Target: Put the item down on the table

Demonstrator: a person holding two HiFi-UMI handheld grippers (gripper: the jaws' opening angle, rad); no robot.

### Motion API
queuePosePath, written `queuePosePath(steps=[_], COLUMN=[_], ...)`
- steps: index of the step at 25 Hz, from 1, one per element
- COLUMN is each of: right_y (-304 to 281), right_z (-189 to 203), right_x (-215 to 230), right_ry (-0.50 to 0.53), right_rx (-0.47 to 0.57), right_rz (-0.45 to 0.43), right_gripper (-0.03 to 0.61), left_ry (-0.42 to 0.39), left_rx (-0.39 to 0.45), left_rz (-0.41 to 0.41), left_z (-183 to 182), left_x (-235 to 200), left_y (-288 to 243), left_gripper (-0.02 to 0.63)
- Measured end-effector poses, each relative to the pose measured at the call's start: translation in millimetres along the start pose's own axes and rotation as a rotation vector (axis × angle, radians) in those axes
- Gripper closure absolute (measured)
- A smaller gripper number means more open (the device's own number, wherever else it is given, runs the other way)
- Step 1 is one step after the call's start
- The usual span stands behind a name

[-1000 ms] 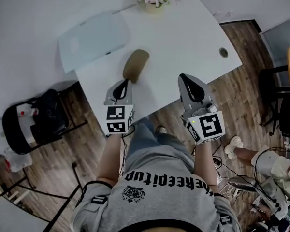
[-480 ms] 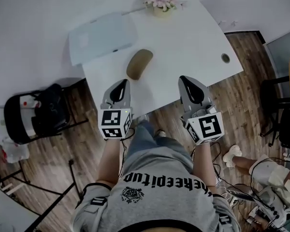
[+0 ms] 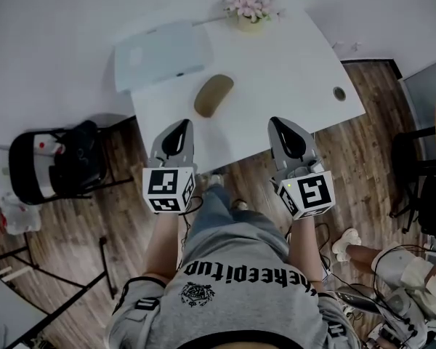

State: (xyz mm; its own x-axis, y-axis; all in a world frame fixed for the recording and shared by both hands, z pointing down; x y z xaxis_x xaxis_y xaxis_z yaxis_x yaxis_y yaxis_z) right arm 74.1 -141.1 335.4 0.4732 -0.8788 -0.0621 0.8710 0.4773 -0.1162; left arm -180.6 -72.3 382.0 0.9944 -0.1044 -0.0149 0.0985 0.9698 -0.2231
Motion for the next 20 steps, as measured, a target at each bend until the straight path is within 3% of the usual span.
queuePosePath(steps=[20], right_y=[30], right_z=[-9], right_x=[-1], right_ry=[0.025], right_rx=[0.062], right_rz=[-0.052], right_gripper=[0.581], left_ry=[0.015], left_rx=[0.142], left_rz=[-0.071], left_z=[-33], left_x=[21], left_y=[52], left_gripper=[0.595])
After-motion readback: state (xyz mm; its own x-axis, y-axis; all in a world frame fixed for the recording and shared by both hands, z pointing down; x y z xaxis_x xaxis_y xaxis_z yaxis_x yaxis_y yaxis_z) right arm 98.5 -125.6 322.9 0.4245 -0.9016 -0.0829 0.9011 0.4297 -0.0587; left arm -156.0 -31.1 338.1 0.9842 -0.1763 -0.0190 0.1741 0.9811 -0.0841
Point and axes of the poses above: the fingertips, and each gripper's own axes: y backward along the fingers, x to its right, z out of its underside, the point moved 10 cm from there along y, backward along the fingers, and after that the axes turned 11 degrees about -z, right-handed, at the moved point
